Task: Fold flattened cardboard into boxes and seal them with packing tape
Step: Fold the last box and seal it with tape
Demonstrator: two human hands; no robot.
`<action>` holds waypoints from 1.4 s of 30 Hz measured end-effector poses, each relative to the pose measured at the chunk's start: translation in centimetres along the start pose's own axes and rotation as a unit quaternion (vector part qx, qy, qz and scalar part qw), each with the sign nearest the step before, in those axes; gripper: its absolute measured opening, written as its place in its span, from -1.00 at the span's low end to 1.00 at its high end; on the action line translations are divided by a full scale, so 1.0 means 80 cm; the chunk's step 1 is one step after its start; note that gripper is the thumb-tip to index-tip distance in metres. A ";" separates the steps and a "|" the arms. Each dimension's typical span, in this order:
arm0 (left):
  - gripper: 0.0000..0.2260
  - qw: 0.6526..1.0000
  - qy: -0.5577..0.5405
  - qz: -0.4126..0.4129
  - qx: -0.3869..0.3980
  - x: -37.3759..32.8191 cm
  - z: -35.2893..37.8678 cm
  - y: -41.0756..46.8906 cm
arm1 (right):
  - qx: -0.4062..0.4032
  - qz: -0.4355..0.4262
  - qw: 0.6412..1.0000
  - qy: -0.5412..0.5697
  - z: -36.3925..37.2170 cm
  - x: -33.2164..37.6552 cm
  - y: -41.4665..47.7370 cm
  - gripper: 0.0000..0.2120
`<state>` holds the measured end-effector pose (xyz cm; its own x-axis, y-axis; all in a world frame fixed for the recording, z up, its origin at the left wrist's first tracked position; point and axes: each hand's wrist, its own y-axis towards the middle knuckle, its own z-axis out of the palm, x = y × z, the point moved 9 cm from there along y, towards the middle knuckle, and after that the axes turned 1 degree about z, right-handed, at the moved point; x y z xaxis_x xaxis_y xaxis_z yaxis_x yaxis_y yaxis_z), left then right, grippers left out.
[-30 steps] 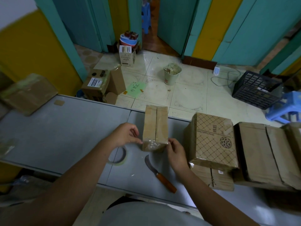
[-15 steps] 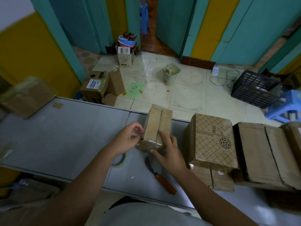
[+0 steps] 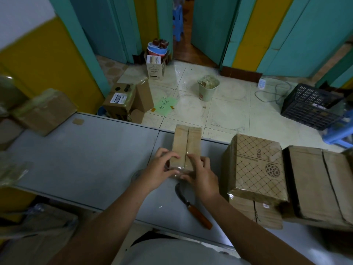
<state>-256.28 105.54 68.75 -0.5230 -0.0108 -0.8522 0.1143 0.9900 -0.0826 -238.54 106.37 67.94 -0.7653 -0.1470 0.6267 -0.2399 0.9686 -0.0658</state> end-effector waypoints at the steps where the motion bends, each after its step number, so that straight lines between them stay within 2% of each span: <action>1: -0.55 1.000 0.000 -0.006 -0.007 0.005 -0.002 -0.001 | 0.011 -0.006 1.000 0.002 0.002 0.001 0.000 -0.30; 5: -0.54 1.000 0.002 -0.020 -0.012 0.015 0.000 -0.006 | 0.016 -0.007 1.000 0.004 0.002 0.001 0.000 -0.36; 11: -0.52 0.994 -0.077 -0.073 -0.018 0.012 -0.003 0.002 | 0.001 -0.029 0.999 0.013 -0.002 0.009 -0.007 -0.39; 13: -0.41 0.981 -0.147 -0.116 -0.053 0.014 -0.008 0.004 | -0.003 -0.039 0.999 0.004 -0.005 0.012 -0.010 -0.39; 18: 0.03 0.946 -0.230 -0.207 -0.098 0.009 -0.007 0.010 | -0.054 -0.121 0.988 -0.079 -0.024 0.048 -0.021 -0.35; 19: 0.01 0.937 -0.258 -0.211 -0.104 0.006 -0.006 0.011 | -0.065 -0.143 0.983 -0.093 -0.029 0.059 -0.024 -0.33; 21: -0.25 0.918 -0.323 -0.207 -0.100 -0.003 -0.002 0.013 | -0.083 -0.191 0.973 -0.103 -0.040 0.081 -0.031 -0.26; 23: -0.32 0.898 -0.383 -0.201 -0.084 -0.009 0.005 0.013 | -0.082 -0.235 0.964 -0.095 -0.049 0.099 -0.039 -0.23; 25: -0.35 0.880 -0.420 -0.208 -0.072 -0.010 0.011 0.010 | -0.053 -0.271 0.958 -0.076 -0.054 0.113 -0.047 -0.29; 27: -0.42 0.857 -0.466 -0.214 -0.052 -0.010 0.021 0.008 | -0.042 -0.287 0.956 -0.035 -0.069 0.119 -0.054 -0.45; 28: -0.47 0.842 -0.492 -0.217 -0.040 -0.009 0.025 0.006 | -0.061 -0.277 0.959 -0.004 -0.084 0.117 -0.053 -0.53; 30: -0.56 0.814 -0.535 -0.225 -0.017 -0.007 0.034 0.001 | -0.131 -0.202 0.968 0.073 -0.121 0.100 -0.046 -0.61; 33: -0.65 0.795 -0.559 -0.235 -0.012 0.001 0.038 -0.004 | -0.174 -0.047 0.970 0.161 -0.161 0.065 -0.031 -0.43; 36: -0.63 0.775 -0.583 -0.245 -0.010 0.007 0.041 -0.008 | -0.102 0.082 0.964 0.233 -0.157 0.038 -0.017 -0.09; 38: -0.58 0.756 -0.606 -0.247 0.004 0.003 0.047 -0.010 | -0.037 0.148 0.944 0.293 -0.143 0.026 -0.013 0.07; 40: -0.53 0.752 -0.611 -0.246 0.014 -0.001 0.052 -0.009 | -0.002 0.178 0.922 0.343 -0.134 0.020 -0.010 0.07; 42: -0.55 0.777 -0.579 -0.246 0.019 -0.003 0.053 -0.004 | -0.013 0.165 0.918 0.360 -0.137 0.021 -0.009 -0.07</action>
<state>-252.62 104.60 66.76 0.5975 -0.5269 -0.6044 0.1772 0.8219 -0.5414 -233.11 107.63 77.55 -0.1983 0.3167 0.9276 -0.0448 0.9424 -0.3313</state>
